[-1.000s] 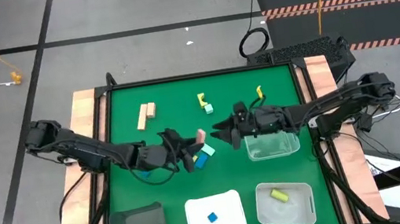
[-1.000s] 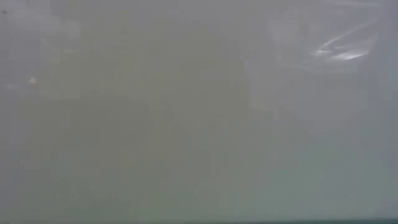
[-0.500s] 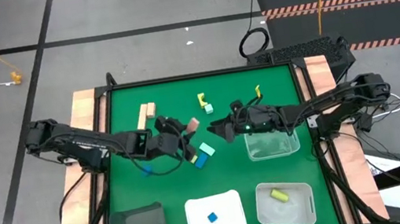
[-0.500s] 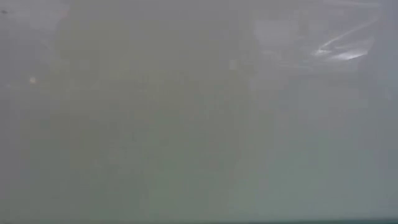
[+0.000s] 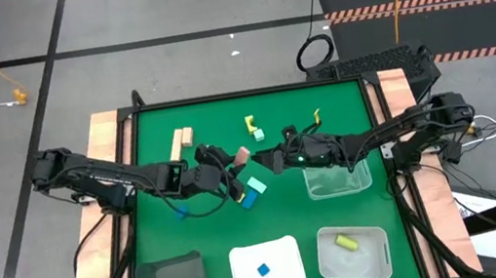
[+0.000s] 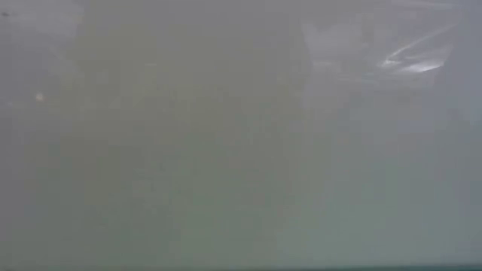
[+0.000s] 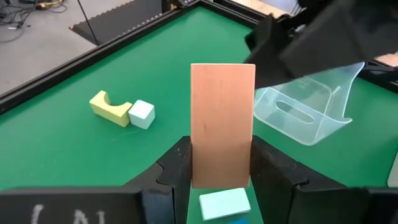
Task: Sort & place blocks by color
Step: Put the bottom left brown block into the transparent bin
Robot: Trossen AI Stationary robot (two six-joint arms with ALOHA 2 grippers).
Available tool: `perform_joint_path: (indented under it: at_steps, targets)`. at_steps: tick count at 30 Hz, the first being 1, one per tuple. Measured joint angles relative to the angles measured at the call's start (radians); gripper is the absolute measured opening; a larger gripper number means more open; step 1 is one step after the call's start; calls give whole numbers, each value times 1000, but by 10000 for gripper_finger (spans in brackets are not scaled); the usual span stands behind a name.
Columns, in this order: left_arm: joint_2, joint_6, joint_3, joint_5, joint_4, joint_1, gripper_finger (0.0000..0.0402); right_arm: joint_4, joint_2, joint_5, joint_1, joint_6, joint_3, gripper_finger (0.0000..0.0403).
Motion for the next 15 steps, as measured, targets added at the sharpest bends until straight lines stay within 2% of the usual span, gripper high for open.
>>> perform_joint_path:
  at_steps: [15]
  targets:
    - [0,-2,0,31,-1,45,130,-12,62,0,-47,-74,97,238]
